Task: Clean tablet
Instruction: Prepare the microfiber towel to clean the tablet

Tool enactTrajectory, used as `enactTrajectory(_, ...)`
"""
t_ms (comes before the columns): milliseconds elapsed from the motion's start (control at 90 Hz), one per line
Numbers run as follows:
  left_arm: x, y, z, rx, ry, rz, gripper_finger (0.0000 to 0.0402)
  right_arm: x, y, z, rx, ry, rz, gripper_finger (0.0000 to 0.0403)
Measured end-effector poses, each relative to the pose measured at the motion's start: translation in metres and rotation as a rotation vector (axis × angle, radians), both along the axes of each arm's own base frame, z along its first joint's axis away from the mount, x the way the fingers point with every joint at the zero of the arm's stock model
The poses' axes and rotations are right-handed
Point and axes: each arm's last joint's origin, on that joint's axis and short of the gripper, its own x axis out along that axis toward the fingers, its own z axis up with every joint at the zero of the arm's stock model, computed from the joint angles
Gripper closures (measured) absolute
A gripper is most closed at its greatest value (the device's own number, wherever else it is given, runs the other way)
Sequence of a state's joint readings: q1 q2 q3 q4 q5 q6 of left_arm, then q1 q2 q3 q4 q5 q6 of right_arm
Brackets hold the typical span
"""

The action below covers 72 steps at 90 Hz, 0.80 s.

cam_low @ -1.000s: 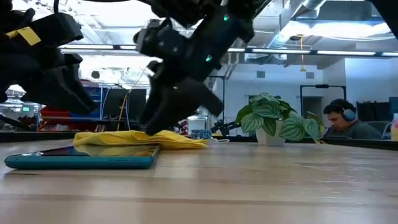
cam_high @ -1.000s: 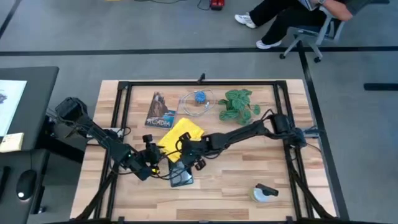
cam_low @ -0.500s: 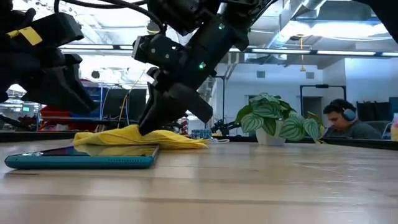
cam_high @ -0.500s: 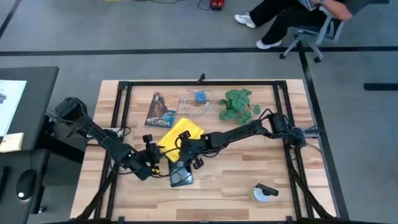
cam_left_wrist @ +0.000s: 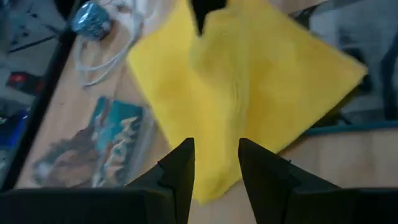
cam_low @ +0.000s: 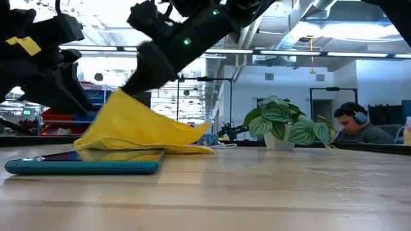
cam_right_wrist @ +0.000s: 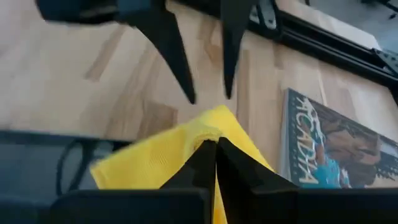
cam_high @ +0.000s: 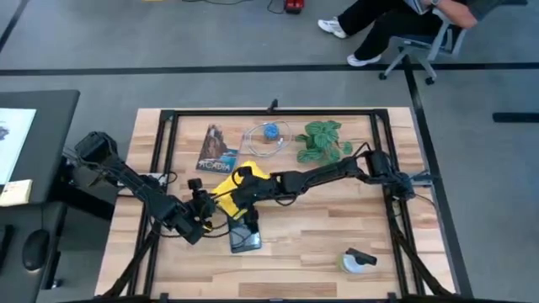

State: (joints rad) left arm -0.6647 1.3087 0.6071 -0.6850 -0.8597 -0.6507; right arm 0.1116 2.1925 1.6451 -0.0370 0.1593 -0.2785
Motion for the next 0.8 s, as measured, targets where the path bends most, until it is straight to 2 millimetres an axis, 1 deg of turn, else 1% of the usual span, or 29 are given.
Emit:
enactTrajectory(133, -0.002, 0.002, 0.0, 0.008, 0.015, 0.014, 0.0295, -0.001, 0.009, 0.0, -0.01, 0.0, 0.026, 0.0403)
enactTrajectory(289, -0.003, 0.002, 0.0, 0.0, 0.011, 0.026, 0.0295, -0.006, 0.017, -0.007, -0.091, 0.077, 0.095, 0.0403)
enactTrajectory(389, -0.003, 0.002, 0.0, -0.006, 0.008, 0.03, 0.0295, -0.008, 0.018, -0.009, -0.105, 0.11, 0.11, 0.0403)
enactTrajectory(522, -0.002, 0.001, 0.0, -0.015, -0.001, 0.034, 0.0295, -0.008, 0.014, -0.011, -0.1, 0.13, 0.101, 0.0403)
enactTrajectory(589, -0.002, 0.001, 0.0, -0.02, -0.004, 0.034, 0.0295, -0.008, 0.013, -0.011, -0.085, 0.13, 0.126, 0.04)
enactTrajectory(678, -0.001, 0.001, 0.0, -0.027, -0.008, 0.033, 0.0295, -0.008, 0.013, -0.011, -0.06, 0.131, 0.192, 0.0381)
enactTrajectory(800, -0.001, 0.0, 0.0, -0.032, -0.014, 0.033, 0.0295, -0.009, 0.014, -0.012, -0.058, 0.148, 0.217, 0.0326)
